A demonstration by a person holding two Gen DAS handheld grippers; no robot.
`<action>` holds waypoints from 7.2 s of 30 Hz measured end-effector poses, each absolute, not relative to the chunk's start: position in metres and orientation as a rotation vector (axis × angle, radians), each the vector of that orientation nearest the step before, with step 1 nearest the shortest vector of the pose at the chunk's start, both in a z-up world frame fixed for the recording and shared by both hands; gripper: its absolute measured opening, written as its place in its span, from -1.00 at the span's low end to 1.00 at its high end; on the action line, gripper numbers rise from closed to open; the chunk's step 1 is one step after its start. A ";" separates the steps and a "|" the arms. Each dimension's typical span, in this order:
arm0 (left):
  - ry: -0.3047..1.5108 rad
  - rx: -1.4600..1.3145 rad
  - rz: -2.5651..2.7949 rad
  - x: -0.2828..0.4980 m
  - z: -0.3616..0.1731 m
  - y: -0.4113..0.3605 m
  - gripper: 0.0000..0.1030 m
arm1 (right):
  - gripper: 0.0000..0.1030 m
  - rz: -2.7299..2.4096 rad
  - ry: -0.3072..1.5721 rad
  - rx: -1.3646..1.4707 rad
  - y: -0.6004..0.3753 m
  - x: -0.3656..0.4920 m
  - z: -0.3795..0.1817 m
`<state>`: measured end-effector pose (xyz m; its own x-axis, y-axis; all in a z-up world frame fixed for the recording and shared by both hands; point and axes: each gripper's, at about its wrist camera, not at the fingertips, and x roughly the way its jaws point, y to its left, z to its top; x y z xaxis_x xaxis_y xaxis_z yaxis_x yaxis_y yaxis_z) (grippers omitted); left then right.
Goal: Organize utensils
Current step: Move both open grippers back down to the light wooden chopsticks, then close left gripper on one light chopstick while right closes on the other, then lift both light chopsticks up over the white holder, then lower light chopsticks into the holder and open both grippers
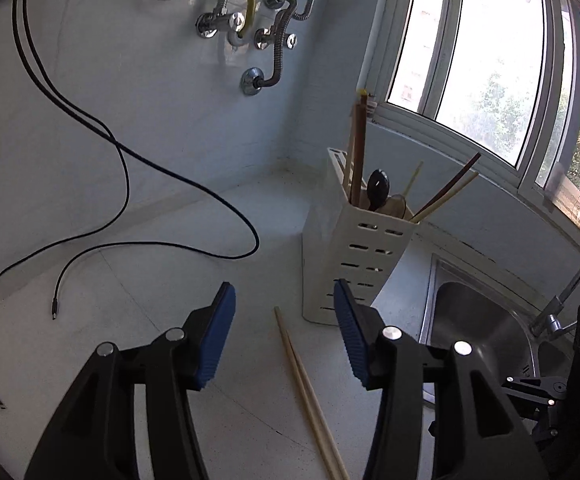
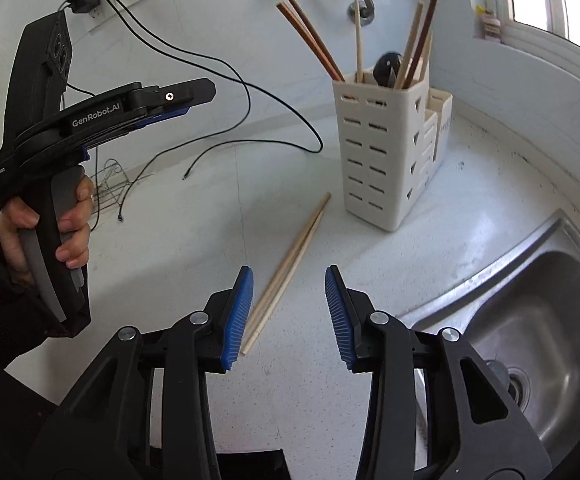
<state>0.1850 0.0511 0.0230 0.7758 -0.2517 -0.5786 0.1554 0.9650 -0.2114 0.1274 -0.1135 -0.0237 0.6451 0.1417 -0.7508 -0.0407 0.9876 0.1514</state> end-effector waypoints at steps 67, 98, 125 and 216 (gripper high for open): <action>0.987 -0.163 -0.162 0.320 -0.091 0.001 -0.79 | -0.66 -0.082 0.985 0.169 -0.047 0.114 -0.103; 0.950 -0.149 -0.142 0.314 -0.089 0.000 -0.87 | -0.91 -0.162 1.005 0.069 -0.047 0.126 -0.111; 0.576 -0.285 -0.274 0.224 0.035 0.038 -0.89 | -0.91 -0.138 0.772 0.217 -0.110 0.104 -0.024; 0.371 -0.069 -0.282 0.284 0.138 -0.025 -0.89 | -0.91 0.043 0.471 0.125 -0.223 0.283 0.107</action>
<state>0.2843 -0.0253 0.1379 0.8932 -0.2846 -0.3482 0.2593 0.9585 -0.1182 0.2832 -0.2231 0.1074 0.8906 0.0698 -0.4494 -0.0120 0.9914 0.1304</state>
